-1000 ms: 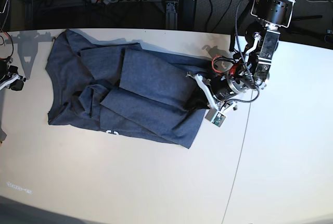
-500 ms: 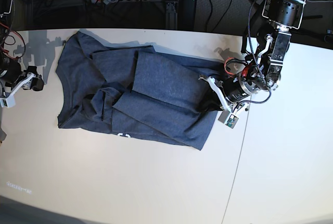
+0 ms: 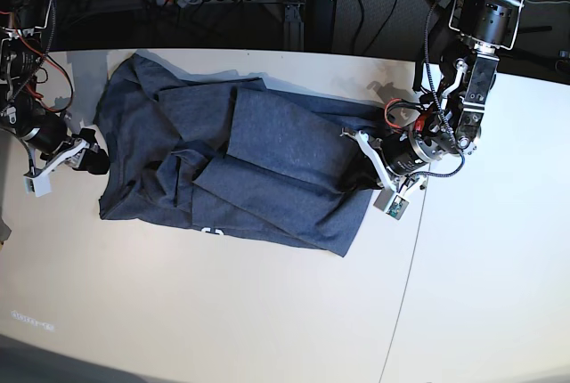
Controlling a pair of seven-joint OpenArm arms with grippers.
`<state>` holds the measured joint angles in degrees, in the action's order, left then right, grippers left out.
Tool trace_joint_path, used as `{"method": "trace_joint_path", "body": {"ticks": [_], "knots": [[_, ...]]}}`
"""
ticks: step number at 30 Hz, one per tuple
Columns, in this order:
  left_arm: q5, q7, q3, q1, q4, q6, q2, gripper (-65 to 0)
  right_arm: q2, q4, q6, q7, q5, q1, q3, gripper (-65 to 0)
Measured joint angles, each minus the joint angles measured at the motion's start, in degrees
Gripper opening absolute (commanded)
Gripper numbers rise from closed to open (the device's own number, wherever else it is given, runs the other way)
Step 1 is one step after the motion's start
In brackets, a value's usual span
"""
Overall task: Fold the T-shirt properly
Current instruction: 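Move the right gripper to the shirt's collar end and grasp it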
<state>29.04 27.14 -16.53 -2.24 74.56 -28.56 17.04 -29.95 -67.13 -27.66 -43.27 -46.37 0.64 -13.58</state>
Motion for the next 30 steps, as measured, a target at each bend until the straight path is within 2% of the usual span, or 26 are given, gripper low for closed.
{"method": "trace_joint_path", "body": {"ticks": [6,11,13,20,26,30], "knots": [[0.00,0.02,0.00,0.00,0.00,0.00,0.02,-65.0,2.54,-0.15,0.00,-2.51,-0.39,0.15,0.31,-37.2],[-0.02,0.02,0.00,0.00,0.00,0.00,0.02,-65.0,2.80,-0.33,-0.17,-2.38,-0.81,0.26,4.00,-37.3],[-0.02,0.02,0.00,0.00,0.00,0.00,0.00,-65.0,2.69,-0.37,-0.37,-2.36,-0.46,0.37,5.75,-41.3],[0.00,0.04,0.00,-0.02,0.00,0.00,0.00,-65.0,2.84,-0.46,-0.48,-0.28,2.54,0.46,7.58,-64.7],[1.42,0.94,0.02,-0.02,0.00,0.00,0.09,-65.0,3.02,-0.55,-1.51,2.67,7.82,0.46,7.72,-65.0],[1.86,3.13,0.11,0.00,1.38,-0.04,0.20,-65.0,2.97,-0.63,-1.57,3.74,8.37,0.44,7.74,-65.0]]}}
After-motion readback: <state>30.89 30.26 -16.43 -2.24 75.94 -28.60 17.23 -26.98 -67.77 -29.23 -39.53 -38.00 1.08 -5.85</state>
